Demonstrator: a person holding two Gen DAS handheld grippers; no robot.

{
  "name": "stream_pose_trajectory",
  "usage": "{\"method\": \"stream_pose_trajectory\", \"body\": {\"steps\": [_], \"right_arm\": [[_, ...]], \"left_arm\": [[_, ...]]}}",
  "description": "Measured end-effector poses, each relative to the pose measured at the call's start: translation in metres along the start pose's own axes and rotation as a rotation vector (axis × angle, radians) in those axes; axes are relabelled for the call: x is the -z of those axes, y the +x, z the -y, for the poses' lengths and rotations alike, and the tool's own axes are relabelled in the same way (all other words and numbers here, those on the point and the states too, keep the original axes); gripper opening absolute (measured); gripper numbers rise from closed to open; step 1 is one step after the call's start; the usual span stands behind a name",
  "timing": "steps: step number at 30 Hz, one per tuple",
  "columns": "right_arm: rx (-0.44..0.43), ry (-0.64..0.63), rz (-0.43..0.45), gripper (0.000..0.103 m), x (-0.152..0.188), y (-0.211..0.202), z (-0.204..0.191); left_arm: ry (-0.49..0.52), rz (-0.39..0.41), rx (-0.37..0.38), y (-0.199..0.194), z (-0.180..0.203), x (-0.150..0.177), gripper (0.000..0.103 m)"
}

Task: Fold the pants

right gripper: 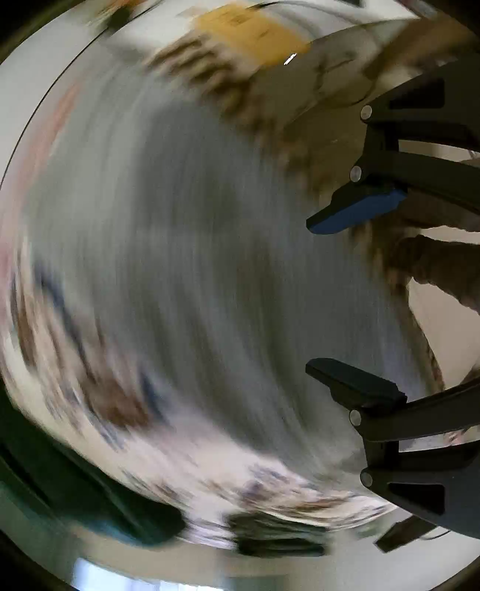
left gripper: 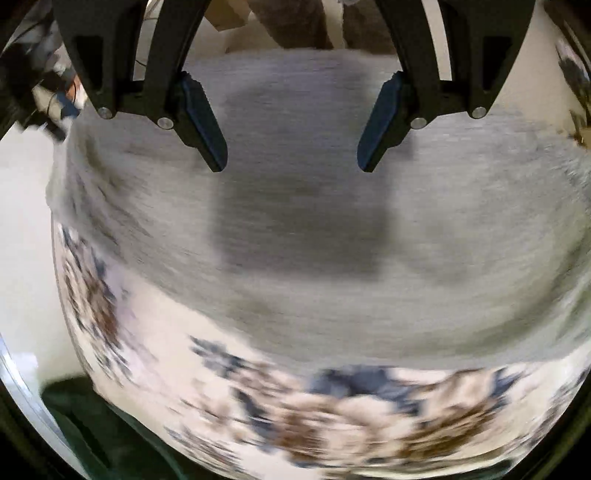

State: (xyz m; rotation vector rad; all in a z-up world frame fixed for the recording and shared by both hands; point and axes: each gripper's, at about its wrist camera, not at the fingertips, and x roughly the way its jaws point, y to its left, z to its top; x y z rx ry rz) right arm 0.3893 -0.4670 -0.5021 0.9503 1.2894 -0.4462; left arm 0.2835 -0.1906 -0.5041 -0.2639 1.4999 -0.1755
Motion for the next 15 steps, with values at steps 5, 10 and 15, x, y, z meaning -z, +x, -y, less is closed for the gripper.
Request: {"method": "stream_pose_trajectory", "body": {"steps": [5, 10, 15], "right_arm": [[0.003, 0.209, 0.128, 0.072, -0.031, -0.006, 0.095], [0.037, 0.272, 0.264, 0.070, -0.071, -0.025, 0.125], [-0.020, 0.102, 0.322, 0.070, -0.141, -0.060, 0.084]], "left_arm": [[0.054, -0.075, 0.044, 0.045, 0.043, 0.001, 0.071], [0.115, -0.100, -0.071, 0.066, 0.057, 0.002, 0.071], [0.108, -0.065, -0.079, 0.042, 0.078, -0.005, 0.071]]}}
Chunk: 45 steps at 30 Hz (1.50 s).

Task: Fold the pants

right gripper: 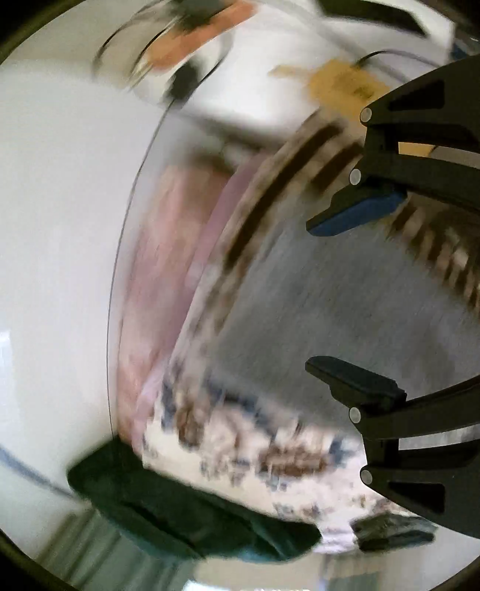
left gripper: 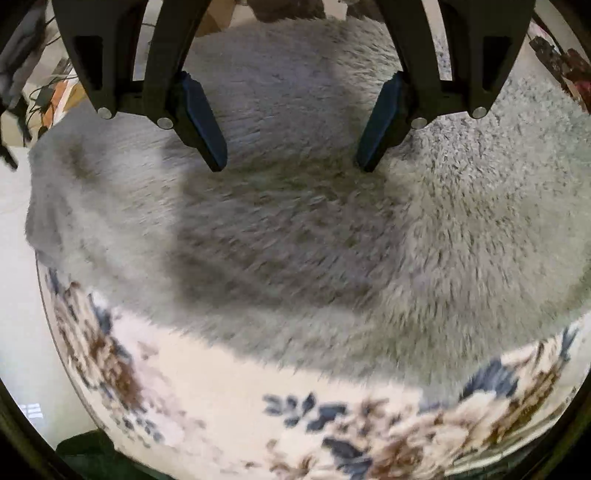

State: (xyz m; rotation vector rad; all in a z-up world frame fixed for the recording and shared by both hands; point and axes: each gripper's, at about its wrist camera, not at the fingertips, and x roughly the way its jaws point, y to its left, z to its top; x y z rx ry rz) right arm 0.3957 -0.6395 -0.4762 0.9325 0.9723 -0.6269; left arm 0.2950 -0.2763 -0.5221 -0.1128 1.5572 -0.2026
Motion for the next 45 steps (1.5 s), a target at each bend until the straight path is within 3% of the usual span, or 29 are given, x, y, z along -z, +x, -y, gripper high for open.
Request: {"method": "stream_pose_trajectory", "body": {"steps": [1, 3, 6, 8, 9, 10, 12, 20, 23, 25, 27, 28, 32, 35, 40, 43, 45], "right_arm": [[-0.021, -0.025, -0.012, 0.070, -0.014, 0.008, -0.014], [0.020, -0.096, -0.062, 0.070, -0.032, 0.038, -0.048], [0.099, -0.189, -0.139, 0.070, -0.059, 0.089, -0.084], [0.200, -0.248, -0.199, 0.065, -0.066, 0.123, -0.098], [0.238, -0.271, -0.210, 0.032, -0.064, 0.130, -0.100], [0.290, -0.302, -0.216, 0.011, -0.062, 0.138, -0.104], [0.338, -0.344, -0.195, 0.010, -0.058, 0.140, -0.106], [0.272, -0.460, 0.022, 0.009, -0.053, 0.074, -0.132], [0.268, -0.486, 0.004, 0.010, -0.061, 0.084, -0.147], [0.222, -0.467, -0.103, 0.016, -0.067, 0.109, -0.146], [0.208, -0.416, -0.178, 0.051, -0.071, 0.125, -0.135], [0.199, -0.382, -0.141, 0.063, -0.073, 0.115, -0.127], [0.149, -0.244, -0.011, 0.064, -0.057, 0.044, -0.080], [0.107, -0.101, -0.012, 0.064, -0.029, 0.006, -0.031], [0.016, 0.118, -0.113, 0.061, 0.019, 0.017, 0.036], [-0.090, 0.214, -0.078, 0.057, 0.028, 0.026, 0.052], [-0.117, 0.212, -0.058, 0.052, 0.027, 0.035, 0.049]], "left_arm": [[0.005, 0.011, 0.004, -0.005, 0.007, -0.002, 0.071], [0.027, 0.033, 0.007, -0.015, 0.023, -0.006, 0.071], [0.069, 0.061, 0.014, -0.020, 0.051, -0.014, 0.071], [0.088, 0.069, 0.025, -0.018, 0.062, -0.018, 0.071], [0.094, 0.071, 0.032, -0.016, 0.069, -0.020, 0.071], [0.098, 0.072, 0.035, -0.015, 0.075, -0.020, 0.071], [0.104, 0.068, 0.046, -0.012, 0.083, -0.021, 0.071], [0.078, 0.040, 0.053, -0.005, 0.081, -0.012, 0.071], [0.067, 0.036, 0.048, -0.004, 0.078, -0.010, 0.071], [0.067, 0.038, 0.041, -0.004, 0.076, -0.010, 0.071], [0.062, 0.035, 0.045, -0.004, 0.075, -0.011, 0.071], [0.062, 0.035, 0.048, -0.005, 0.074, -0.012, 0.071], [0.092, 0.045, 0.050, -0.010, 0.074, -0.011, 0.071], [0.103, 0.020, 0.048, -0.003, 0.069, -0.005, 0.071], [0.092, -0.062, 0.009, 0.029, 0.055, 0.008, 0.071], [0.104, -0.068, -0.004, 0.038, 0.053, 0.012, 0.071], [0.113, -0.071, -0.012, 0.039, 0.055, 0.012, 0.071]]}}
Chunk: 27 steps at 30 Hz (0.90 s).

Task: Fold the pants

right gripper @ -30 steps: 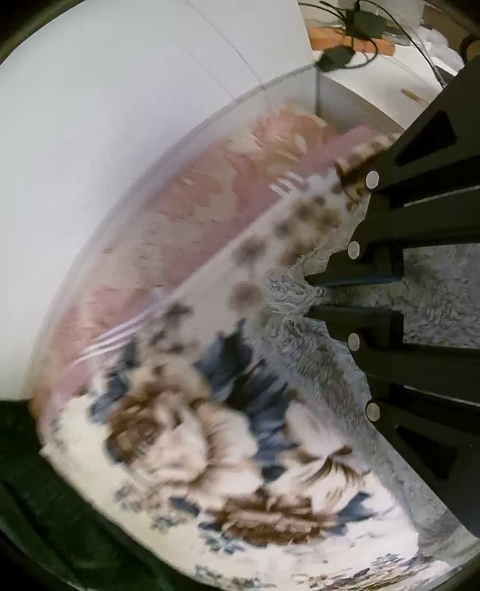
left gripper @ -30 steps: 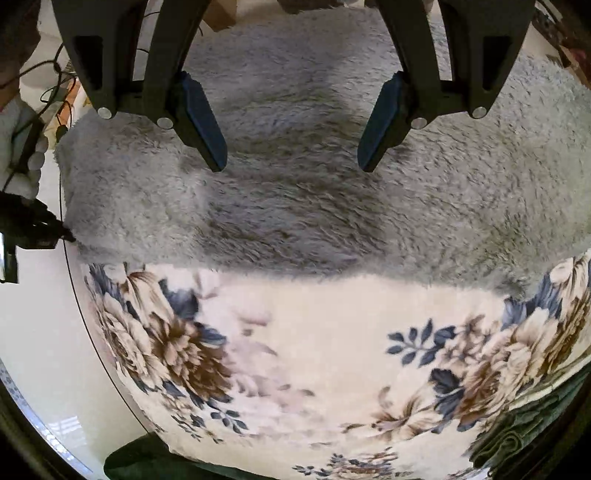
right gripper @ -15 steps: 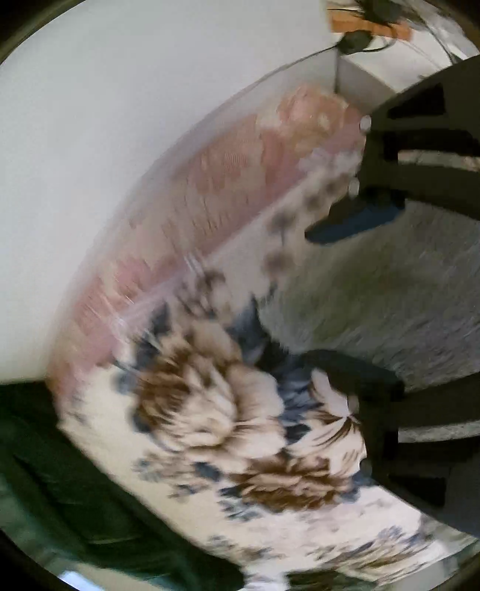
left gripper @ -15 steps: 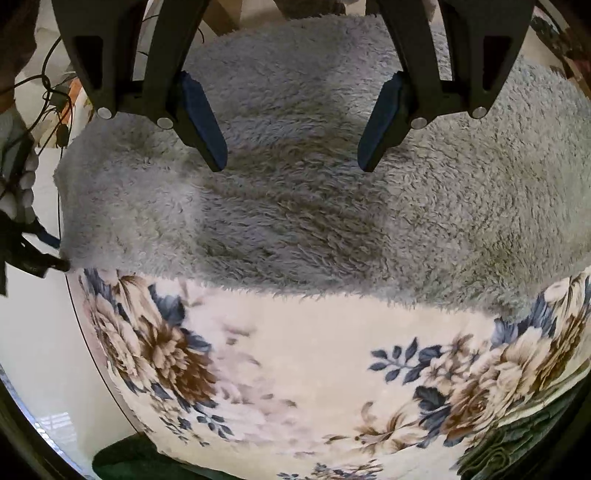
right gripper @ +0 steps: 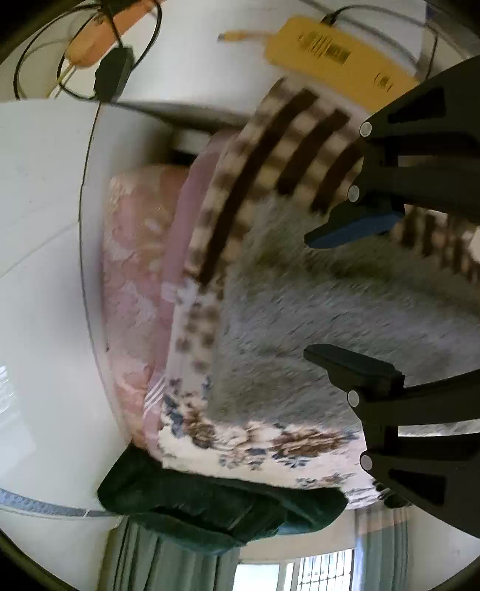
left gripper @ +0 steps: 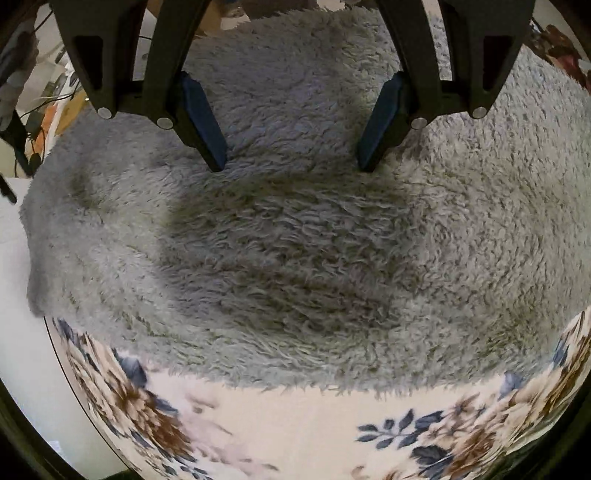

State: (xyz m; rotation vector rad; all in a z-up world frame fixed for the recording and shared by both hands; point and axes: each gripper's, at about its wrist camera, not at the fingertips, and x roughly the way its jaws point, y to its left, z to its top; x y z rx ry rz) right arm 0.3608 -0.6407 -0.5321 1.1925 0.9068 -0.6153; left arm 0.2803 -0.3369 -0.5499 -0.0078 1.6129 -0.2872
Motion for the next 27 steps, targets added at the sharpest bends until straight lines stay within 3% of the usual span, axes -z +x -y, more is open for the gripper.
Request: {"method": "stream_pose_trajectory", "body": {"steps": [1, 3, 5, 8, 11, 13, 14, 18, 23, 27], "right_arm": [[-0.021, -0.005, -0.015, 0.033, -0.001, 0.010, -0.002], [-0.004, -0.026, -0.032, 0.004, -0.001, 0.023, -0.007], [0.115, -0.084, 0.072, 0.004, 0.003, 0.011, -0.016], [0.158, -0.098, 0.117, 0.004, 0.003, -0.007, -0.016], [0.142, -0.090, 0.034, 0.013, 0.006, -0.004, -0.004], [0.116, -0.055, -0.013, 0.051, 0.009, -0.001, 0.006], [0.096, -0.041, -0.008, 0.056, 0.011, -0.003, 0.012], [-0.037, 0.028, -0.039, 0.056, 0.019, 0.007, 0.030], [-0.181, 0.073, -0.095, 0.057, 0.026, 0.046, 0.042], [-0.332, 0.112, -0.044, 0.058, 0.026, 0.056, 0.049]], "left_arm": [[-0.002, -0.003, -0.003, 0.001, 0.001, -0.001, 0.072], [-0.006, -0.010, -0.009, 0.002, 0.003, -0.002, 0.073], [-0.004, -0.015, -0.015, 0.002, 0.006, -0.003, 0.073], [-0.001, -0.018, -0.009, 0.000, 0.008, -0.005, 0.073], [-0.001, -0.018, -0.003, -0.001, 0.004, -0.004, 0.073], [-0.008, -0.025, 0.005, 0.001, -0.003, -0.004, 0.075], [-0.011, -0.029, 0.014, 0.004, -0.004, -0.006, 0.080], [-0.056, -0.047, 0.103, 0.019, -0.011, -0.014, 0.103], [-0.111, -0.069, 0.111, 0.029, -0.018, -0.023, 0.103], [-0.115, -0.070, 0.055, 0.037, -0.013, -0.025, 0.103]]}}
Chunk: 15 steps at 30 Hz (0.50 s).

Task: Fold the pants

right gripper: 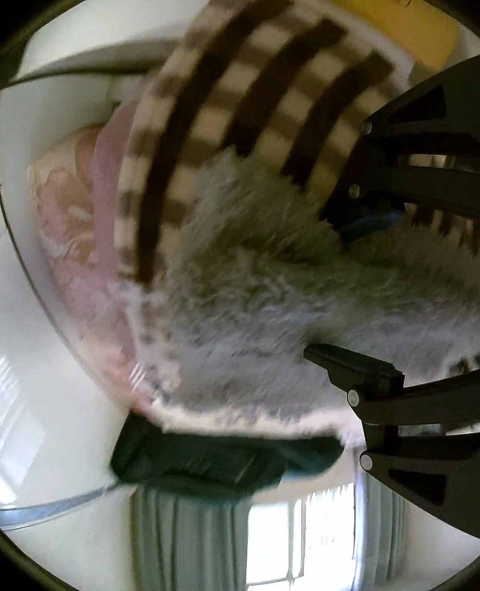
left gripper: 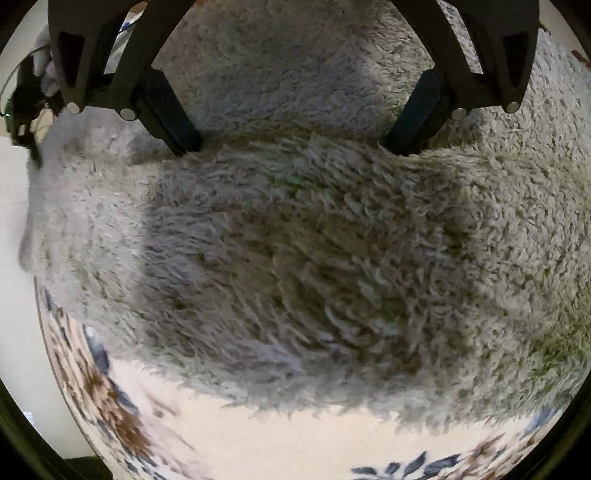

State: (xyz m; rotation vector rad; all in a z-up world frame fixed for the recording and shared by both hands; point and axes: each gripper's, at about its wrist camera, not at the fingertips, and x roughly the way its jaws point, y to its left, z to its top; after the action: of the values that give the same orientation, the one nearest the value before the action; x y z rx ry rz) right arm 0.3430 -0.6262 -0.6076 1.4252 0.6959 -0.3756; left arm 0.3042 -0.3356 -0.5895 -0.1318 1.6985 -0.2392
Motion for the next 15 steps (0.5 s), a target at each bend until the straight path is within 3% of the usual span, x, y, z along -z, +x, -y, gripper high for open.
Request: {"method": "stream_pose_trajectory", "body": {"steps": [5, 9, 11, 13, 15], "right_arm": [[-0.061, 0.071, 0.000, 0.060, -0.007, 0.019, 0.019], [-0.285, 0.129, -0.028, 0.060, -0.008, 0.019, 0.024], [-0.242, 0.118, -0.021, 0.060, -0.005, 0.013, 0.024], [-0.142, 0.089, -0.022, 0.060, 0.005, 0.003, 0.028], [-0.100, 0.060, -0.043, 0.060, 0.017, -0.003, 0.032]], "left_arm": [[-0.011, 0.054, -0.068, 0.006, 0.006, 0.008, 0.103], [-0.021, 0.060, -0.078, 0.012, 0.018, 0.013, 0.103], [-0.019, 0.056, -0.076, 0.011, 0.028, 0.018, 0.103], [-0.016, 0.046, -0.072, 0.008, 0.022, 0.013, 0.103], [-0.015, 0.030, -0.069, 0.001, 0.011, 0.007, 0.103]]}}
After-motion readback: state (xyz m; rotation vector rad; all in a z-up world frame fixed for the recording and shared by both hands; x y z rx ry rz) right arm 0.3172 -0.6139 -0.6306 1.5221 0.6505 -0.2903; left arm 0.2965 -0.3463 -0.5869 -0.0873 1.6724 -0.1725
